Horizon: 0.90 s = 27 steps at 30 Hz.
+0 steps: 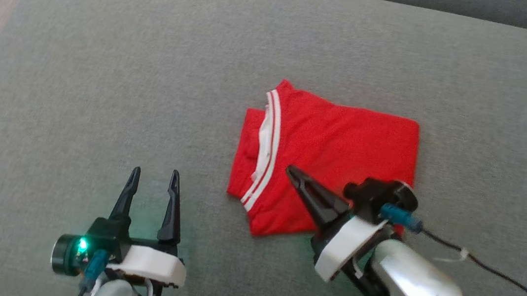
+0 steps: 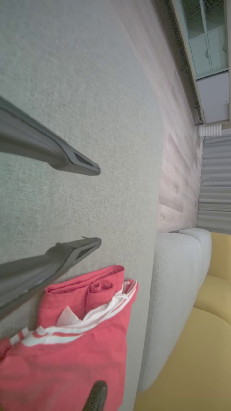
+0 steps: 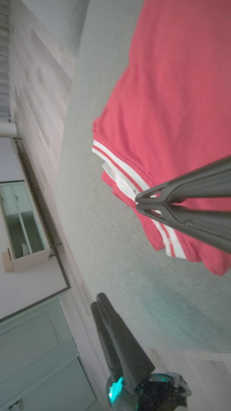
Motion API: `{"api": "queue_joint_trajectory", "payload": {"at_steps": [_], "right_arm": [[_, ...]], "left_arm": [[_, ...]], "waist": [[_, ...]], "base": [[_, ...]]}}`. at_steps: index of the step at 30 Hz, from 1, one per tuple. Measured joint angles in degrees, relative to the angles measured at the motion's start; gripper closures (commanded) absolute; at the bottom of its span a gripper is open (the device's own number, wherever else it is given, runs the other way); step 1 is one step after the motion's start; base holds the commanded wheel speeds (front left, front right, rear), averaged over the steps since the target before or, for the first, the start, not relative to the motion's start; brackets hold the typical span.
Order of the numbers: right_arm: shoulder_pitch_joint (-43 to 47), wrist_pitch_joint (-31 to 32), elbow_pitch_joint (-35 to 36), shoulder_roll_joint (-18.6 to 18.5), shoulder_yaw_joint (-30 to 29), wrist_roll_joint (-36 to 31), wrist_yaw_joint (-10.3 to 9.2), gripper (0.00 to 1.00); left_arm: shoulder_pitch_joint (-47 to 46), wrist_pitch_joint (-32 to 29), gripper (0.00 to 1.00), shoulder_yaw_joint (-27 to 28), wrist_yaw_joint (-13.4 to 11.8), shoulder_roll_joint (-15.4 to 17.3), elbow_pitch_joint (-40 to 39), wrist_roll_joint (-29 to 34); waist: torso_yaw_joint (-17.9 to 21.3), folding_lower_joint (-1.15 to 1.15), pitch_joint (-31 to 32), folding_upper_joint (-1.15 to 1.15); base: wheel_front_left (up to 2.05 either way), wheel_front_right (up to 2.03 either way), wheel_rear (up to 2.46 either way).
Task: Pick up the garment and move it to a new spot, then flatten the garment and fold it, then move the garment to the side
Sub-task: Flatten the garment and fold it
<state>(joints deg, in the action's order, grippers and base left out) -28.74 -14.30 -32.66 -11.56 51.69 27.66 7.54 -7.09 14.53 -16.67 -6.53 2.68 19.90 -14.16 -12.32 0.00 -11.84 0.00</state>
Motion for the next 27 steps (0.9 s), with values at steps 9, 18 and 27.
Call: {"api": "queue_joint_trajectory", "payload": {"at_steps": [9,18,27], "right_arm": [[0.3,0.0,0.8,-0.7,-18.4,-2.3,0.00,1.00],[11.5,0.0,-2.6,3.9,-36.7,-12.8,0.00,0.00],[16.4,0.0,-3.0,6.2,-42.2,-16.7,0.00,0.00]], "left_arm": [[0.1,0.0,0.00,3.1,1.0,-0.1,0.4,1.9],[2.3,0.0,0.00,6.3,1.1,0.0,1.8,3.6],[5.8,0.0,0.00,8.2,1.6,0.0,2.2,4.2]], "waist": [[4.6,0.00,3.0,0.00],[8.9,0.00,6.8,0.00],[11.7,-0.01,9.9,0.00]], "base": [[0.00,0.00,0.00],[0.00,0.00,0.00],[0.00,0.00,0.00]]}}
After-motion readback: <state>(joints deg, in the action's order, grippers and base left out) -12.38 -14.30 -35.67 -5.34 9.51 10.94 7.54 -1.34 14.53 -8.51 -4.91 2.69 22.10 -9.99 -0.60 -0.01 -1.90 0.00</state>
